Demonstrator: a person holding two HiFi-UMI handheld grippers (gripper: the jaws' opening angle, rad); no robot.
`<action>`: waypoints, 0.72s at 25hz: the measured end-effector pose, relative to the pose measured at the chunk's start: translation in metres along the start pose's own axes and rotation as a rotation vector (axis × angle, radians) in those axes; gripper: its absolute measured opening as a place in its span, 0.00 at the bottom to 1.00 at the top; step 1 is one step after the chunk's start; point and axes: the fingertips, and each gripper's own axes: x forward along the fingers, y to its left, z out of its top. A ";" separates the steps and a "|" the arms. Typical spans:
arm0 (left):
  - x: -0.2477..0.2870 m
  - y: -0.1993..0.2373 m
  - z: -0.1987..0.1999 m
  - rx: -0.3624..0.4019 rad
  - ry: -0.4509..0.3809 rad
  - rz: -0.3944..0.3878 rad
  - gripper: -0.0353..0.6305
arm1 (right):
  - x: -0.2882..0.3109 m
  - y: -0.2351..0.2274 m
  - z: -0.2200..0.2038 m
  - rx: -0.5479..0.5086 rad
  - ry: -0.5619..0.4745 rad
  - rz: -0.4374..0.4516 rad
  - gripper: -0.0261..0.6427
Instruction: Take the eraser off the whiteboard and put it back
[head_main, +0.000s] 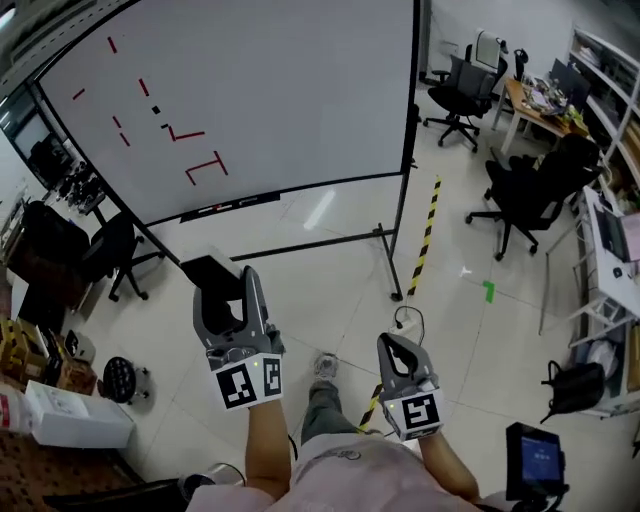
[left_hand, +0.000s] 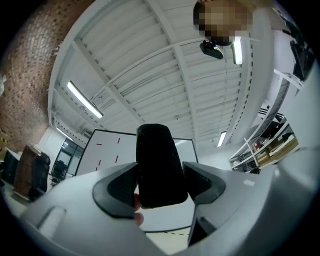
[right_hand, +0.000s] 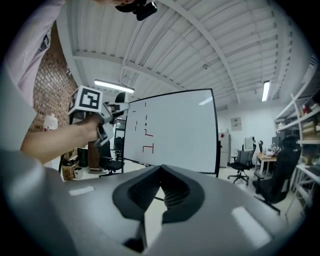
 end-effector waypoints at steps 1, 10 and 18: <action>-0.029 -0.007 0.009 -0.003 0.023 0.001 0.49 | -0.018 0.004 0.000 0.020 -0.003 0.018 0.04; -0.182 -0.049 0.066 -0.070 0.109 -0.067 0.49 | -0.097 0.054 0.047 0.036 -0.137 0.100 0.04; -0.223 -0.052 0.085 -0.085 0.114 -0.146 0.49 | -0.100 0.085 0.090 0.042 -0.276 0.092 0.04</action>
